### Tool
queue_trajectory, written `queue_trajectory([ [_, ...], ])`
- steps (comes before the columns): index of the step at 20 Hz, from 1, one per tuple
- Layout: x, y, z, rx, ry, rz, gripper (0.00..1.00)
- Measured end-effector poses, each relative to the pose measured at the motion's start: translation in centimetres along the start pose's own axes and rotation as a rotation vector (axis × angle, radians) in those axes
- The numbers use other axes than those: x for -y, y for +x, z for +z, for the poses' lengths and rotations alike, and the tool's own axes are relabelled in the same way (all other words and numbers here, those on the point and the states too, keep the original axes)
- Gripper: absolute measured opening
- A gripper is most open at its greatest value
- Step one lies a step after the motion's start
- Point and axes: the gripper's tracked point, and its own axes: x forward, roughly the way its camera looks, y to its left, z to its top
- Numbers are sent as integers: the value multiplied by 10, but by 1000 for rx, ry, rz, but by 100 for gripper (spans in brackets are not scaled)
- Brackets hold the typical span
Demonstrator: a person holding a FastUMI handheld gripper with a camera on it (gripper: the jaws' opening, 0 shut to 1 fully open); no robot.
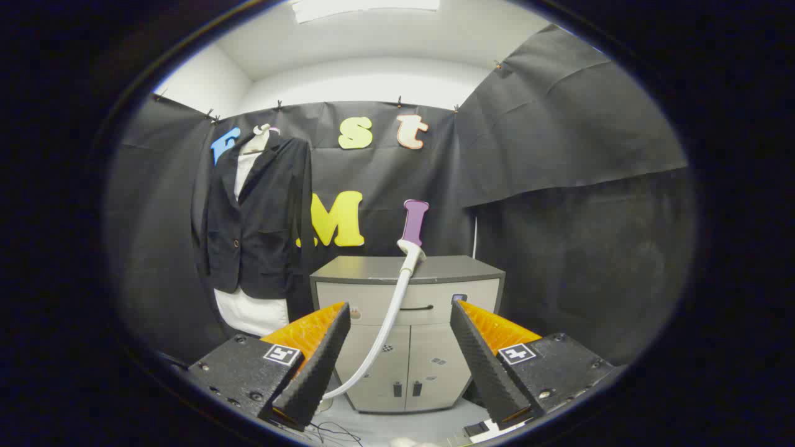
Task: Iron the clothes twice with a garment steamer, once on the left side and once on the right side.
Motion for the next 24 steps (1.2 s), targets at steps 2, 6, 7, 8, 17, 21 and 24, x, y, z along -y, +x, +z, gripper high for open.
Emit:
queue_trajectory([
  [2,-1,-6,0,-1,0,-8,100],
  [6,-7,-12,2,4,-10,-13,100],
  [7,-9,-15,2,5,-9,-14,100],
  [8,-12,-17,1,3,-7,-14,100],
  [17,-16,-27,4,-8,3,-33,100],
  [21,-11,-16,17,-19,2,-45,100],
  [24,-5,8,31,-22,16,-51,100],
])
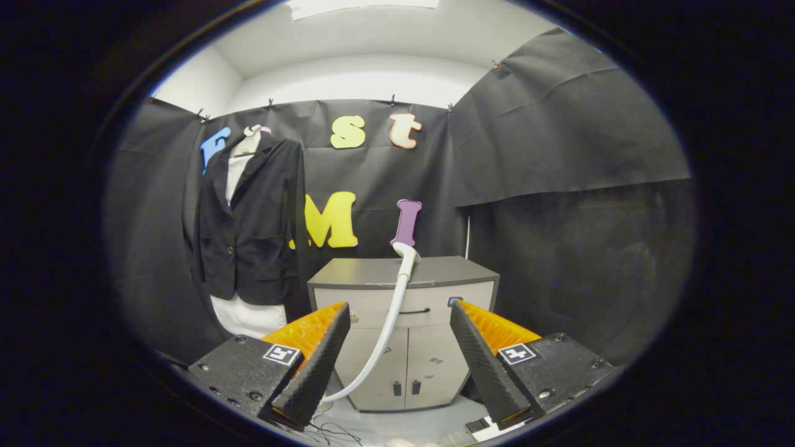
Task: Iron the clothes twice with a garment steamer, once on the left side and once on the right side.
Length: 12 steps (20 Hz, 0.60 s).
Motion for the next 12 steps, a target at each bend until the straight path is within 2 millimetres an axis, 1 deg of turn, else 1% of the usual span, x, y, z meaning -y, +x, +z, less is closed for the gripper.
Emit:
queue_trajectory([
  [3,12,34,16,-9,3,-18,100],
  [4,15,47,24,-7,6,-19,100],
  [6,21,81,39,-10,6,-18,100],
  [8,31,117,47,-23,4,-17,100],
  [9,31,135,51,-32,6,-13,100],
  [12,37,195,48,-101,12,1,100],
])
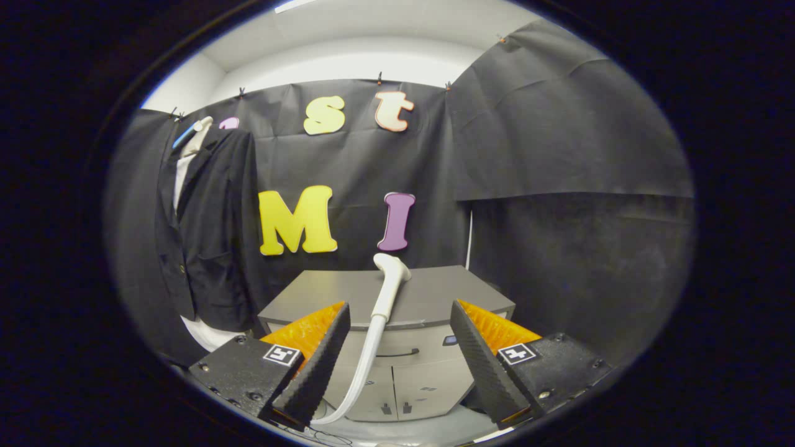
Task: Iron the clothes twice with a garment steamer, once on the left side and once on the right side.
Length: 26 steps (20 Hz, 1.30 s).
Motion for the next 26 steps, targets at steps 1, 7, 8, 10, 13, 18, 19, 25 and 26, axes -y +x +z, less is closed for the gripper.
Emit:
queue_trajectory([
  [1,0,21,1,-14,3,12,100],
  [7,-7,129,-17,-139,9,72,100],
  [8,-9,143,-21,-156,7,83,100],
  [10,-15,172,-27,-195,2,106,100],
  [13,-21,206,-43,-241,-7,131,98],
  [18,-24,233,-62,-307,18,150,87],
  [19,-21,235,-67,-322,28,150,83],
  [25,-26,240,-73,-365,133,214,58],
  [26,-29,238,-72,-368,158,232,53],
])
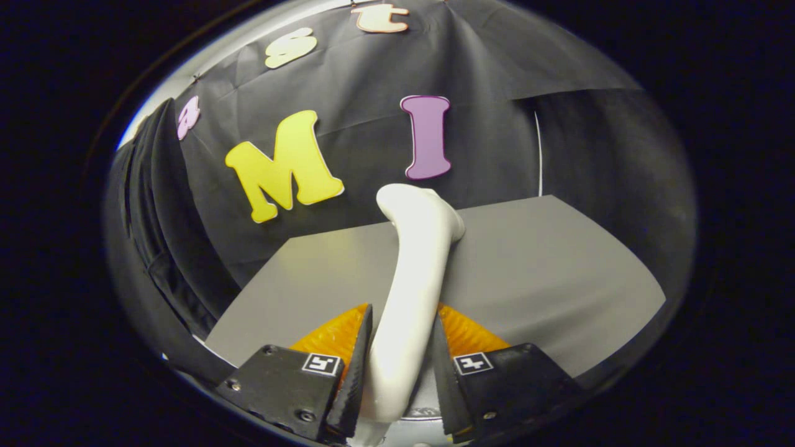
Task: Iron the clothes twice with a garment steamer, once on the left side and once on the right side.
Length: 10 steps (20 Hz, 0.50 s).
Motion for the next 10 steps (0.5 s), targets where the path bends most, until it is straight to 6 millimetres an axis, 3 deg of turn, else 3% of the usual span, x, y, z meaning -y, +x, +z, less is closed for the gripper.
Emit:
queue_trajectory([
  [3,-8,-2,4,31,-6,15,40],
  [6,-17,-12,5,46,-64,11,37],
  [10,-31,-41,9,75,-77,21,35],
])
